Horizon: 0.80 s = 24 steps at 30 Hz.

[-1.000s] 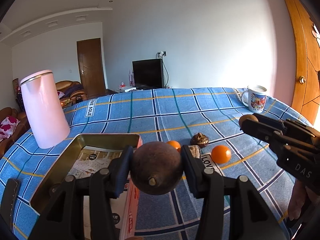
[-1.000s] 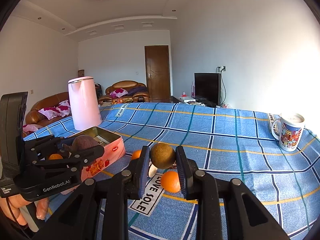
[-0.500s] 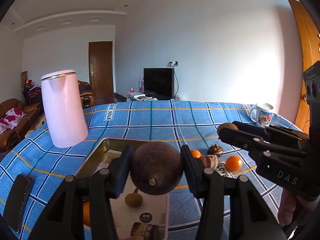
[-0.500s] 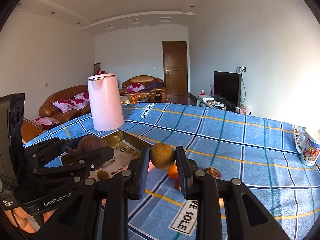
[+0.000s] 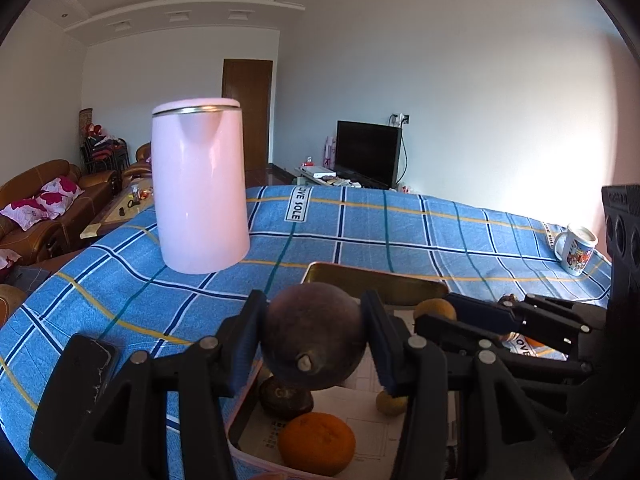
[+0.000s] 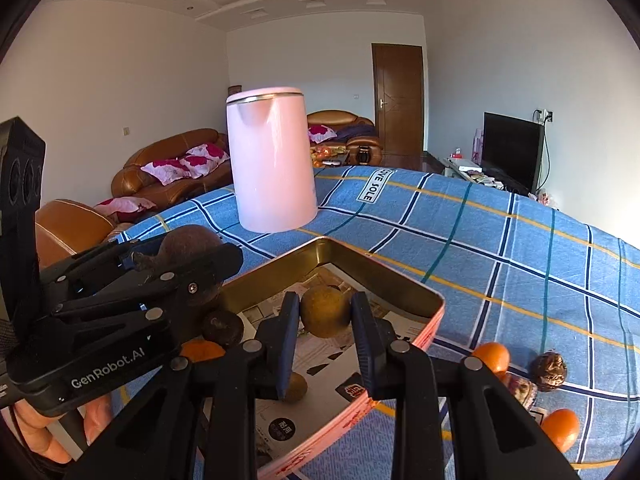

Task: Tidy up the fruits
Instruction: 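Carry the mangosteen in the left tool while the right tool carries its fruit toward the tin, then open both tools over the tin box to drop both fruits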

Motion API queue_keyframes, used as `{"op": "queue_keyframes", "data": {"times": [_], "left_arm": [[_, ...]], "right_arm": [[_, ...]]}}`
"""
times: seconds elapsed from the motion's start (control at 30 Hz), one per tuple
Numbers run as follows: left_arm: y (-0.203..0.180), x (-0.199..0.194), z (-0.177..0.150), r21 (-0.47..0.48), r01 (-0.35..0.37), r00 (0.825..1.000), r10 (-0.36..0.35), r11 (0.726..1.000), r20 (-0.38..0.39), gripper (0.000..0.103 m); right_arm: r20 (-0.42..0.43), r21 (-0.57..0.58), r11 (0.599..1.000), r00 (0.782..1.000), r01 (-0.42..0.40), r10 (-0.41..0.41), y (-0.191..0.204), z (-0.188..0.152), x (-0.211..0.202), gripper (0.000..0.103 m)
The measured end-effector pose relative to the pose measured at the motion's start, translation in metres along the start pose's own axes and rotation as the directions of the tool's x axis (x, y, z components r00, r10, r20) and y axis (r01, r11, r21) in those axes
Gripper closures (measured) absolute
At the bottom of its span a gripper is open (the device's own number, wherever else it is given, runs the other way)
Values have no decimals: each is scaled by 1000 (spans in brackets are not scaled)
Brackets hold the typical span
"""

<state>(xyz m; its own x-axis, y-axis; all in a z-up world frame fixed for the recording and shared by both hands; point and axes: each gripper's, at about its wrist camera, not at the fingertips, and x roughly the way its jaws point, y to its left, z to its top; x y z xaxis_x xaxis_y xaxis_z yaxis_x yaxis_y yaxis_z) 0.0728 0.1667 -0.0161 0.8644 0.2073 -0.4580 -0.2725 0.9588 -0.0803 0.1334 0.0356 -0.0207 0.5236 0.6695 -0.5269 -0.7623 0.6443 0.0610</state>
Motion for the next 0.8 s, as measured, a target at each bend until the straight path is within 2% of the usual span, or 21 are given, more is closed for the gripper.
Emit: {"op": "queue_keyframes", "data": {"times": [0.27,0.33,0.4,0.47,0.57,0.67,0.8], "left_arm": [[5,18,-8,-16,5,997,-7,1000,-74,52],[4,20,-10,-12,-4,996,3,1000,-84,52],[2,16,-9,-8,-10,998,10,1000,-67,50],[-2,11,-6,-4,-5,999,5,1000,-50,45],[-13,1,-1,21,-11,1000,11,1000,-16,35],[-33,-7,1,46,8,1000,-8,999,8,25],[-70,-12,2,98,56,998,-58,994,20,24]], "right_arm": [[-113,4,1000,994,-6,7,2,-9,28,74],[-119,17,1000,993,-7,9,-1,-11,29,74],[-124,22,1000,992,-20,22,-2,-11,28,68],[-105,29,1000,994,-2,5,-6,-11,22,48],[-67,48,999,998,-1,4,-17,-12,0,45],[-31,54,997,998,61,-59,-41,-19,-28,43],[-29,50,977,978,209,-207,-84,-32,-62,41]]}}
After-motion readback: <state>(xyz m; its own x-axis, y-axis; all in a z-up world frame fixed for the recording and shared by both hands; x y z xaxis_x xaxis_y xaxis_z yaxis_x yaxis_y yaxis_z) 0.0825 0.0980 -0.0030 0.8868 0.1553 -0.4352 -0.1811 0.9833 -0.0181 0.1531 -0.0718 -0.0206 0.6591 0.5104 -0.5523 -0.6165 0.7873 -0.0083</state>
